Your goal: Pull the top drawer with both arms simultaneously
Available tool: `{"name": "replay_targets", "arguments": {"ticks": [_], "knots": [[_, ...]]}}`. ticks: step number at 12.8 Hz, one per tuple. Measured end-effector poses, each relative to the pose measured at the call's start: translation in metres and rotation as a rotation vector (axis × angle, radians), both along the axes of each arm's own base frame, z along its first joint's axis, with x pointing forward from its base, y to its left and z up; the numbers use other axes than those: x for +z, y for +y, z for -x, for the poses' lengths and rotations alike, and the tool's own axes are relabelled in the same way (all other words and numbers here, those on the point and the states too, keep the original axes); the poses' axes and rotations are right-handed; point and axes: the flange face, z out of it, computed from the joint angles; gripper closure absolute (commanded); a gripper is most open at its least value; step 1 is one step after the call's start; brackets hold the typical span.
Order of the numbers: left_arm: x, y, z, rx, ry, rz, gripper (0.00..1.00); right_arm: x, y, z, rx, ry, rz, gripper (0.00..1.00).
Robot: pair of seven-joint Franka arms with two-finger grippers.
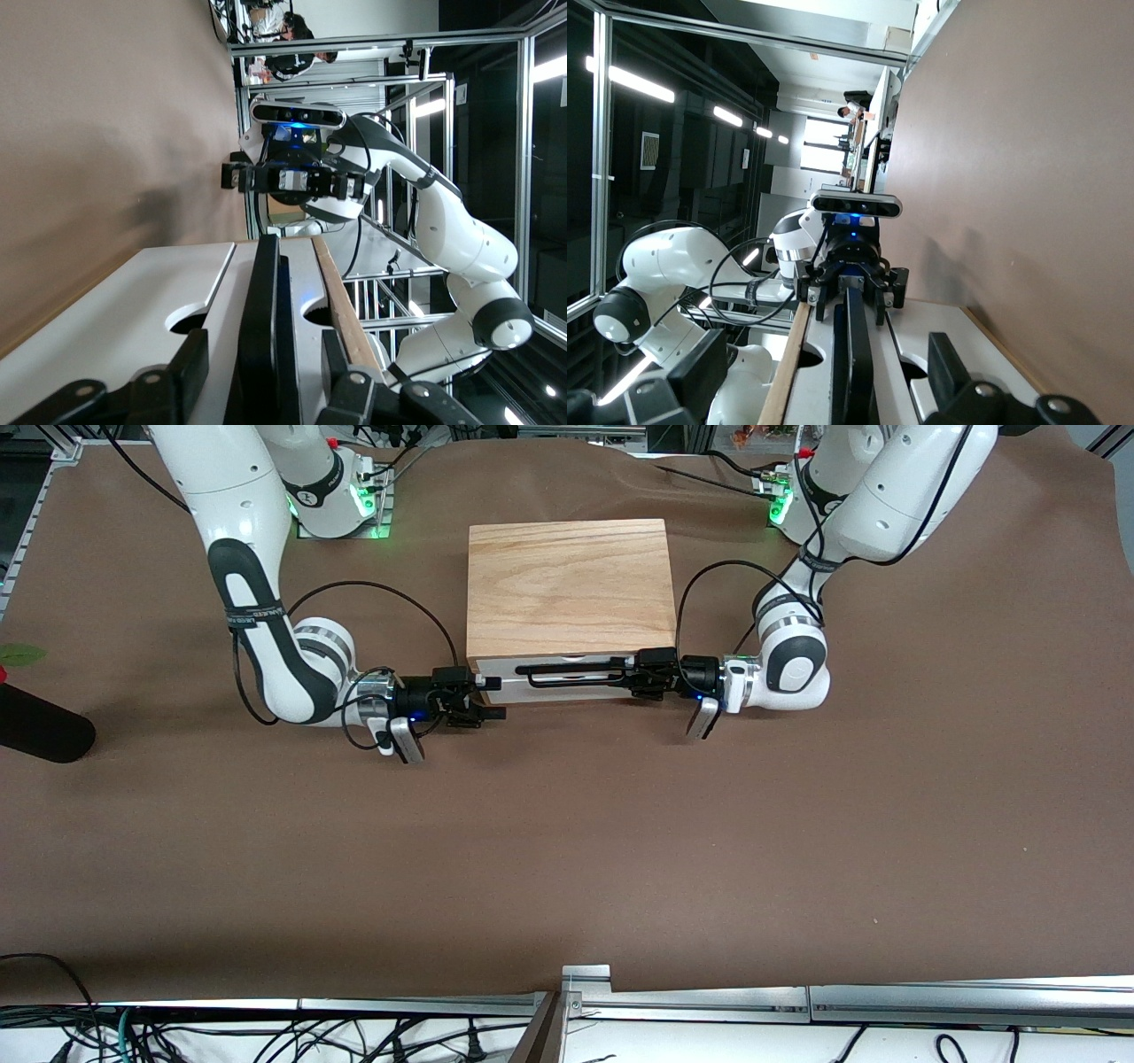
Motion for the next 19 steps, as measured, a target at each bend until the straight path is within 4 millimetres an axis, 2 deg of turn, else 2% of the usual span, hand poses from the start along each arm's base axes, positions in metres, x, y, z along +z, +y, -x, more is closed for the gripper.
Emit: {"name": "replay_targets", "arguments": {"ticks": [1, 2, 4, 8, 10, 11, 13, 15, 19], "knots": [[-0.001, 0.0, 0.0, 0.002, 0.003, -0.005, 0.61, -0.003, 0.004, 0.003, 0.007, 0.003, 0.002, 0.01], [-0.002, 0.0, 0.001, 0.003, 0.006, -0.008, 0.63, -0.005, 0.007, 0.005, 0.015, 0.006, 0.003, 0.01], [-0.001, 0.0, 0.001, 0.003, 0.009, -0.002, 0.62, -0.01, 0.014, 0.011, 0.031, 0.011, 0.006, 0.02], [-0.002, 0.0, 0.001, 0.004, 0.016, -0.003, 0.53, -0.017, 0.032, 0.025, 0.092, 0.016, 0.023, 0.04], [-0.004, 0.002, 0.002, 0.007, 0.02, -0.008, 0.54, -0.018, 0.033, 0.027, 0.098, 0.018, 0.026, 0.07], [-0.004, 0.003, 0.002, 0.008, 0.024, -0.009, 0.59, -0.018, 0.033, 0.027, 0.098, 0.017, 0.026, 0.1], [-0.004, 0.003, 0.002, 0.008, 0.028, -0.005, 0.81, -0.018, 0.033, 0.027, 0.098, 0.017, 0.026, 0.12], [0.001, 0.006, 0.0, 0.011, 0.023, 0.01, 0.98, -0.017, 0.034, 0.026, 0.099, 0.015, 0.026, 0.12], [0.0, 0.008, 0.0, 0.015, 0.042, 0.002, 1.0, -0.019, 0.037, 0.02, 0.102, 0.006, 0.024, 0.12]]}}
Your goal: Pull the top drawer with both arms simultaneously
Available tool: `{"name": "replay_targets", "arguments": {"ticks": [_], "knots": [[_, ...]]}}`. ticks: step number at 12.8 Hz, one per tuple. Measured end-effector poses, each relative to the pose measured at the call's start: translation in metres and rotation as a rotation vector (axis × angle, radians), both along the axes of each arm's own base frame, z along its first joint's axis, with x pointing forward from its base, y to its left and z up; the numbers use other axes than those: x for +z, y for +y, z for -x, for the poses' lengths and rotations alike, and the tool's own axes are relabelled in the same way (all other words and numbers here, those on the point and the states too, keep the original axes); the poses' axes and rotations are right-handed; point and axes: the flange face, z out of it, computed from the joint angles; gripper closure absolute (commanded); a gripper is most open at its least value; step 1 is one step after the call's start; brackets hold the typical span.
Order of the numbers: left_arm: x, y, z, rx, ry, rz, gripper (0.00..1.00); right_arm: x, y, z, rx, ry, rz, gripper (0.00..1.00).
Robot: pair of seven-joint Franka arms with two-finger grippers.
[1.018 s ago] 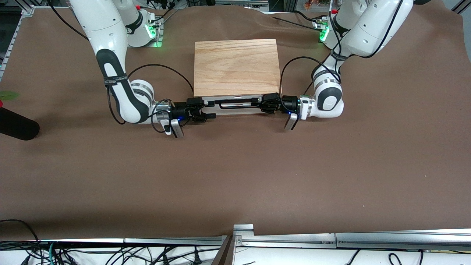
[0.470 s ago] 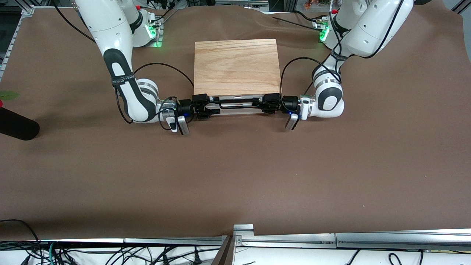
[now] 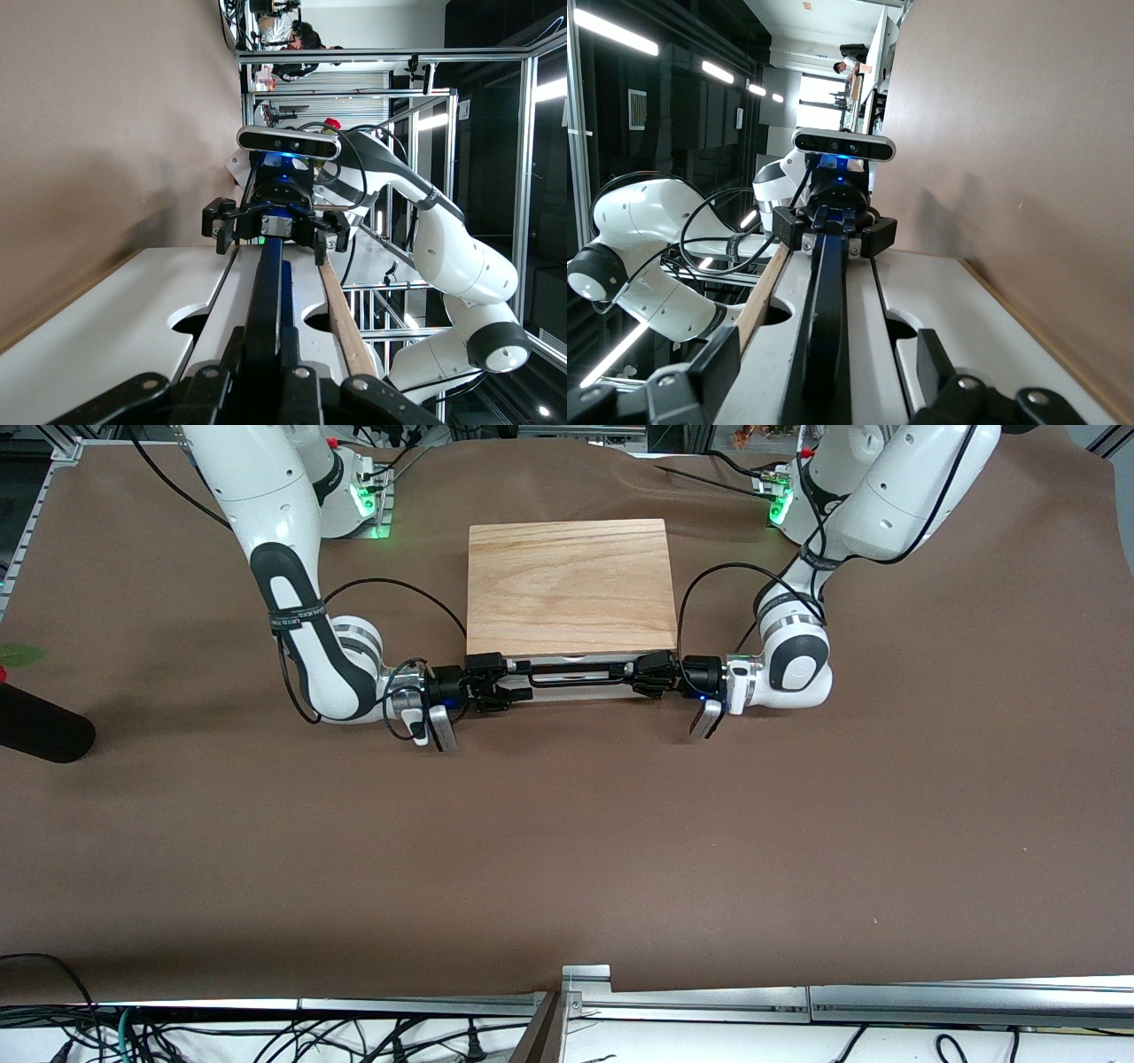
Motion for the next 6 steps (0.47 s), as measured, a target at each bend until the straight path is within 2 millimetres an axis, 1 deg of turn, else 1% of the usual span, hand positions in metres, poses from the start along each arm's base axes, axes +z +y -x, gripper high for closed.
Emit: {"name": "replay_targets", "arguments": {"ticks": [4, 5, 6], "knots": [[0.0, 0.0, 0.0, 0.0, 0.001, 0.0, 1.0, -0.009, 0.008, -0.004, 0.007, 0.0, -0.001, 0.12], [0.0, 0.0, 0.0, 0.0, 0.002, 0.0, 1.0, -0.009, 0.011, -0.003, 0.011, -0.001, -0.002, 0.16], [0.0, 0.0, 0.0, 0.0, 0.003, 0.0, 1.0, -0.009, 0.014, -0.003, 0.015, -0.003, -0.003, 0.24]]}}
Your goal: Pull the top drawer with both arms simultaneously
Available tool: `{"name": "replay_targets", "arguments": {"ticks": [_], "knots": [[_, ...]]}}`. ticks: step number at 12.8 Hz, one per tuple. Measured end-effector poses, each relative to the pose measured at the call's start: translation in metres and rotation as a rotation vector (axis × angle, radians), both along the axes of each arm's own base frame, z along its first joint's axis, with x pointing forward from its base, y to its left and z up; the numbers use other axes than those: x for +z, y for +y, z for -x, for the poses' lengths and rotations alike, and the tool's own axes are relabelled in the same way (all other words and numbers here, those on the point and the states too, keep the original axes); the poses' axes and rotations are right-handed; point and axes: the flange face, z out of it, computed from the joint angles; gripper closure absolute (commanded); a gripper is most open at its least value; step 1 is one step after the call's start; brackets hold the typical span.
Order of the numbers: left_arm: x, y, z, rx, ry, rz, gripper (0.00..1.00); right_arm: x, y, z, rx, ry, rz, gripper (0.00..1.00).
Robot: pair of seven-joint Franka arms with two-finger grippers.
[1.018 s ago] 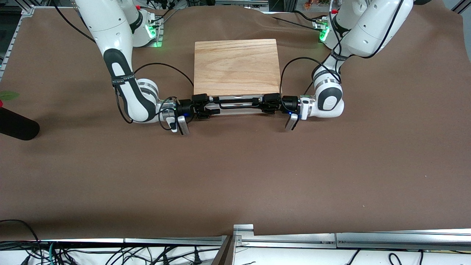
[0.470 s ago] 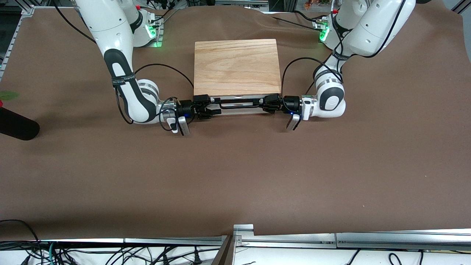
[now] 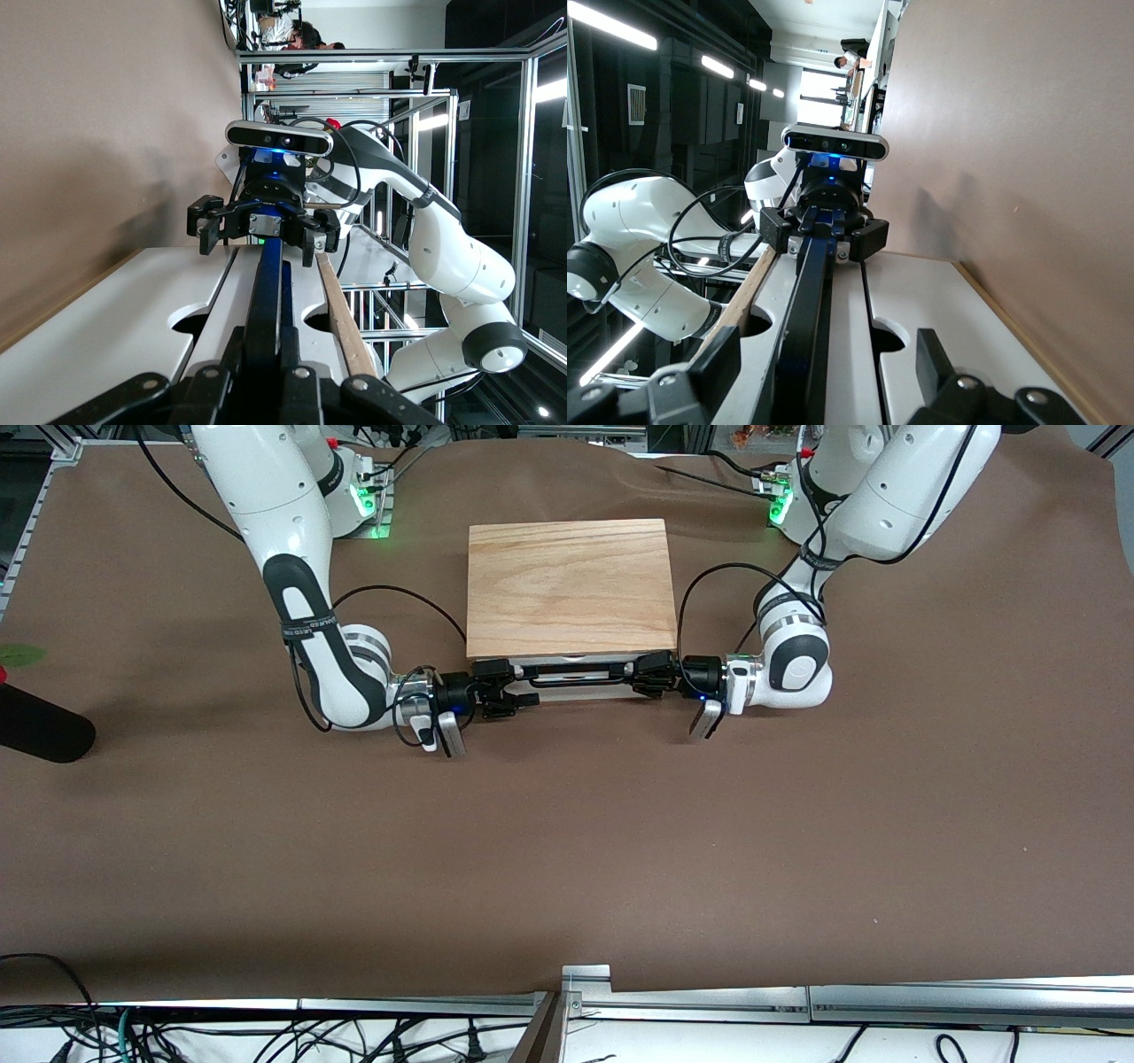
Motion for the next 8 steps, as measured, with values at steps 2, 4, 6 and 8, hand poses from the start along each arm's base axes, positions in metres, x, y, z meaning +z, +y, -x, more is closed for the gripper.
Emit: {"name": "replay_targets", "arguments": {"ticks": [2, 4, 6, 8], "knots": [[0.0, 0.0, 0.0, 0.0, 0.001, 0.0, 1.0, 0.0009, 0.0015, -0.0003, 0.002, -0.002, -0.001, 0.29], [0.0, 0.0, 0.0, 0.0, 0.001, 0.0, 1.0, 0.001, 0.0017, -0.0002, 0.003, -0.003, -0.001, 0.43], [0.0, 0.0, 0.0, 0.0, 0.001, 0.0, 1.0, 0.0014, 0.0019, -0.0006, 0.003, -0.004, -0.002, 0.49], [0.0, 0.0, 0.0, 0.0, 0.002, 0.0, 1.0, 0.002, 0.0024, -0.0011, 0.003, -0.005, -0.003, 0.49]]}}
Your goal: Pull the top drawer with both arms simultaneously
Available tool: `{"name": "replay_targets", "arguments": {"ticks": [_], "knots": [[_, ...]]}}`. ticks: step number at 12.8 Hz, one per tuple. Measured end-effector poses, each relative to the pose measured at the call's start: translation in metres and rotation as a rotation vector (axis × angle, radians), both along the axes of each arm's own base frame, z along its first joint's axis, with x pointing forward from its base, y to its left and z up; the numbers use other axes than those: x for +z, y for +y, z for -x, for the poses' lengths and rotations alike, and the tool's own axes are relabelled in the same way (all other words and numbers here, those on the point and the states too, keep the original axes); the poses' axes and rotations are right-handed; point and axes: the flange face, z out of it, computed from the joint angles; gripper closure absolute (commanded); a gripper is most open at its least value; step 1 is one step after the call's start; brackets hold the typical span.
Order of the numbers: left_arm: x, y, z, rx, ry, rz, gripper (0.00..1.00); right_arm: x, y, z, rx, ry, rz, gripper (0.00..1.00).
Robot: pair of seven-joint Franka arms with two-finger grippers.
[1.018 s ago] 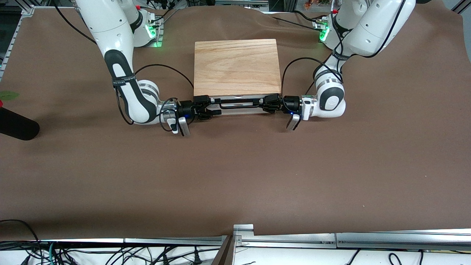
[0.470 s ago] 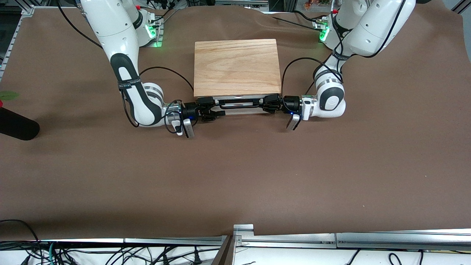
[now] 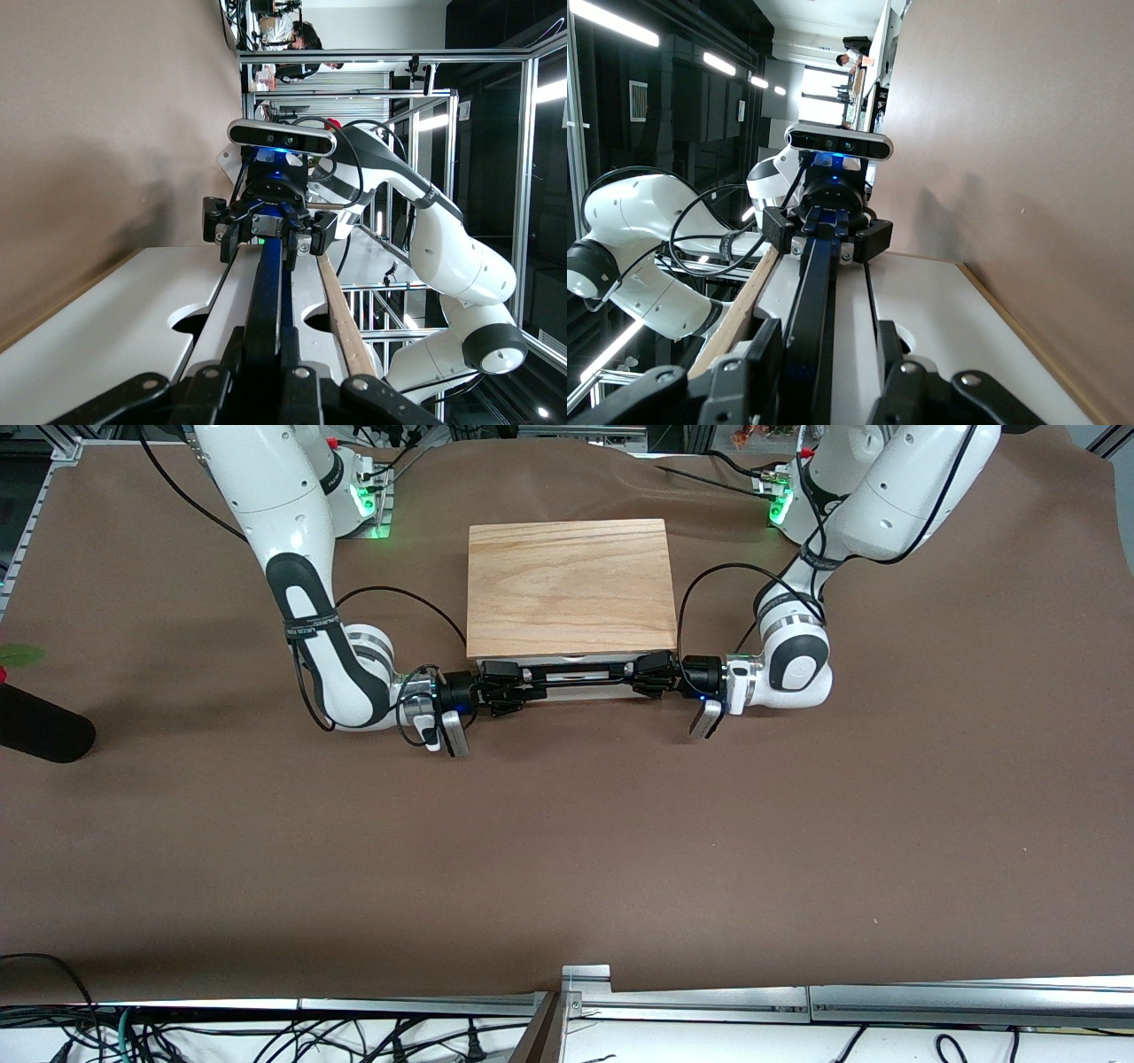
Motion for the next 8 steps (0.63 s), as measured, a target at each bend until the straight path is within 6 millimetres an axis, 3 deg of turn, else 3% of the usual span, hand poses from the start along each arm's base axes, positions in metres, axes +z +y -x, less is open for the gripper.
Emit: {"name": "replay_targets", "arguments": {"ticks": [6, 8], "knots": [[0.0, 0.0, 0.0, 0.0, 0.004, 0.0, 1.0, 0.0061, 0.0054, 0.0016, 0.023, 0.002, -0.041, 0.5], [0.0, 0.0001, 0.0, 0.0, 0.005, 0.0, 1.0, 0.0061, 0.0054, 0.0016, 0.024, 0.002, -0.041, 0.54]]}}
